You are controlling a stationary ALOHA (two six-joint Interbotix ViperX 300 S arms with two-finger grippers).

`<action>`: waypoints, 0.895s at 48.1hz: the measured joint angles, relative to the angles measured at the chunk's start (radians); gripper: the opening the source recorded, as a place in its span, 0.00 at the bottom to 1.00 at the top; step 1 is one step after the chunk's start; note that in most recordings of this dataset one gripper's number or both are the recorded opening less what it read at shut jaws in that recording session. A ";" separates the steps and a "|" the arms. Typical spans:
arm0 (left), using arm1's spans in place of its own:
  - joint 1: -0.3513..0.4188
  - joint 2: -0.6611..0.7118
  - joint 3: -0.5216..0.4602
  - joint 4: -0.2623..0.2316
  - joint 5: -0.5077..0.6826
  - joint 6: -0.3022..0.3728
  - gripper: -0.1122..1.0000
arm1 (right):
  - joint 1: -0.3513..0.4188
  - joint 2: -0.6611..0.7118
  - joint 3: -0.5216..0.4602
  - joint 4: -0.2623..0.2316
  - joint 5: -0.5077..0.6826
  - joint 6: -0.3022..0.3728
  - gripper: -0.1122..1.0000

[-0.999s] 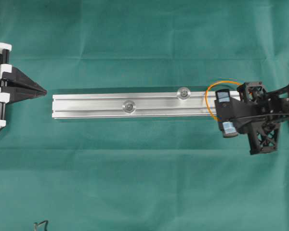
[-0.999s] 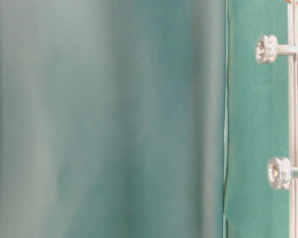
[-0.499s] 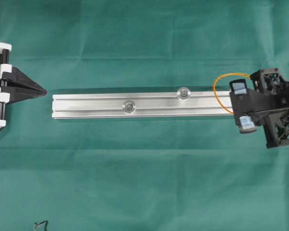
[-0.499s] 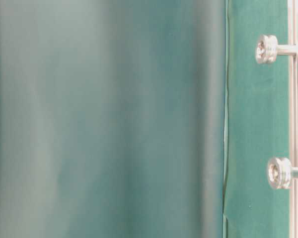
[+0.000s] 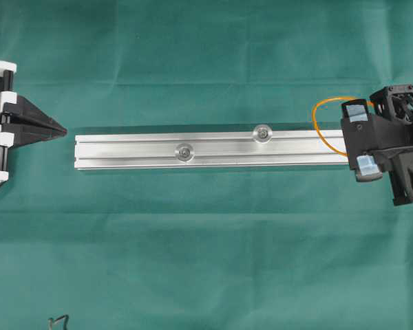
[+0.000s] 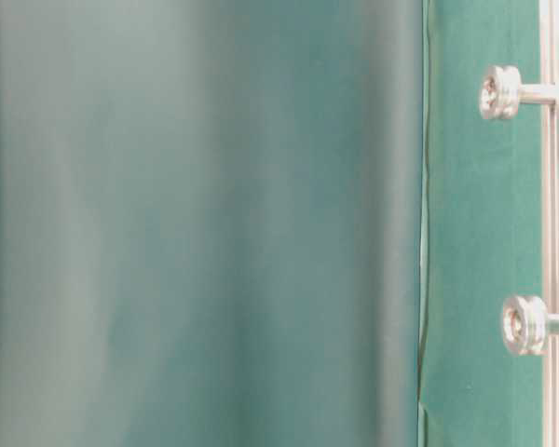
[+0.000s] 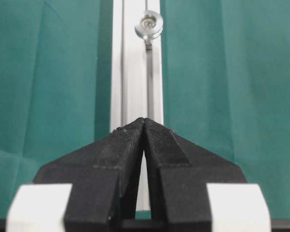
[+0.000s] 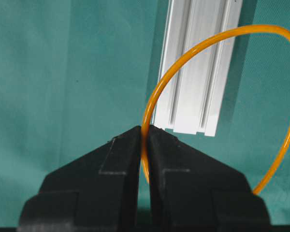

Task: Hook the rubber onto the shaft.
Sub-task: 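Lift the band with the right gripper and pull it leftward along the rail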

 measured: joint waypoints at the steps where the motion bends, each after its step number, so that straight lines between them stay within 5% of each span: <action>1: 0.000 0.000 0.000 0.000 0.000 0.002 0.10 | 0.000 0.000 0.000 0.002 0.000 0.002 0.16; 43: 0.000 0.000 0.000 0.000 0.000 0.002 0.10 | -0.009 0.069 -0.054 -0.029 -0.002 0.002 0.16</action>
